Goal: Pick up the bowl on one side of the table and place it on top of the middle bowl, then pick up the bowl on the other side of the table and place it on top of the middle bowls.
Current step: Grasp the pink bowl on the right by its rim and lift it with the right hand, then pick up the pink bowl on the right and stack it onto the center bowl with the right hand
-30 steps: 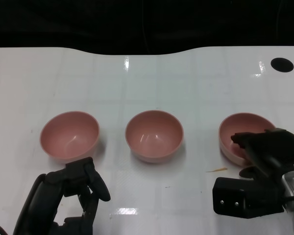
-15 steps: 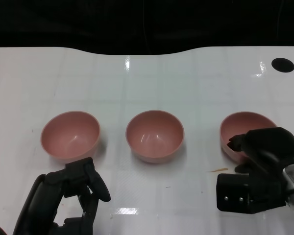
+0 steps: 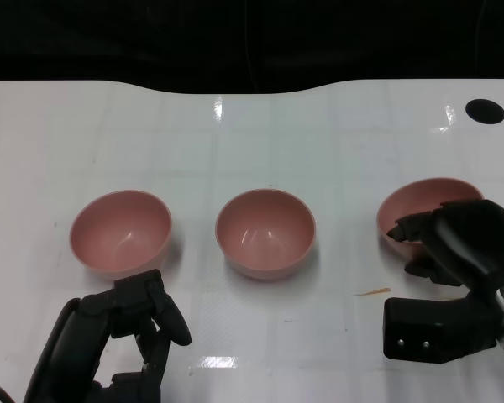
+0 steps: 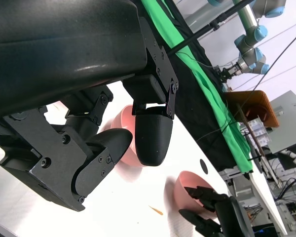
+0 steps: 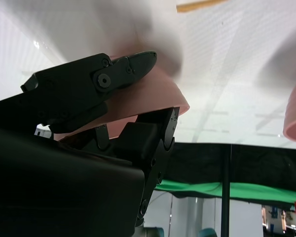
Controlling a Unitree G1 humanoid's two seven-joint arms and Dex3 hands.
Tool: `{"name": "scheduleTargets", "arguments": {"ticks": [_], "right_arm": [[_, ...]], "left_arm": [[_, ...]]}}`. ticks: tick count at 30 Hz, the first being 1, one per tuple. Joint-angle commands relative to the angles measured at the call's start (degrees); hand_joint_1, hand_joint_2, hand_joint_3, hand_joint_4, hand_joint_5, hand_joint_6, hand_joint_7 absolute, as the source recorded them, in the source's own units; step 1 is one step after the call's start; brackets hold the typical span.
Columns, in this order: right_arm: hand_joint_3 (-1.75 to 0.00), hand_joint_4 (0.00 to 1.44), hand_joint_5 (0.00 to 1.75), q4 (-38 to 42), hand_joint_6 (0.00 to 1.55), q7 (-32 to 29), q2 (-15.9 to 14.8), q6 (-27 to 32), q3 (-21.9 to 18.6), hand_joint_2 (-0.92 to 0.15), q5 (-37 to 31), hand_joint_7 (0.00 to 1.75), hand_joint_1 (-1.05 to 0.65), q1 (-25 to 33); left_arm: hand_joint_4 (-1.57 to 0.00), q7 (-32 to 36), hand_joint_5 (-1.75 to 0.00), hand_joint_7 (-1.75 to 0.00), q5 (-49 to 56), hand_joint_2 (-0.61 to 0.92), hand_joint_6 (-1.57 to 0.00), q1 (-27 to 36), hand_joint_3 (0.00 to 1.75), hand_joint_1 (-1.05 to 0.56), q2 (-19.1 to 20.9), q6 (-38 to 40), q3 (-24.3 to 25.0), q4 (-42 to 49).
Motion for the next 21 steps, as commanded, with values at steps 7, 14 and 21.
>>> {"name": "scheduleTargets", "arguments": {"ticks": [7,14,21], "right_arm": [[-0.8,0.97,1.75,-8.49,0.79,-0.04,-1.28,-1.24,-1.73,-0.56,2.01,1.51,-0.23,-0.53],[-1.07,0.95,1.75,-15.57,0.74,3.62,0.0,-0.37,-2.79,-0.45,4.35,1.69,-0.2,0.81],[-1.25,0.99,1.75,-21.53,0.75,5.31,1.86,-0.07,-3.27,-0.35,5.76,1.74,-0.21,1.39]], "left_arm": [[-0.88,0.27,-1.73,-1.52,0.69,0.33,-0.81,-0.56,1.46,-0.09,0.12,0.69,0.13,0.13],[-0.88,0.28,-1.73,-1.52,0.62,0.33,-0.81,-0.84,1.46,-0.09,0.2,-0.15,0.19,1.09],[-0.87,0.46,-1.74,-1.52,0.81,0.32,-0.81,-0.89,1.47,-0.09,0.04,-0.63,0.04,1.37]]}}
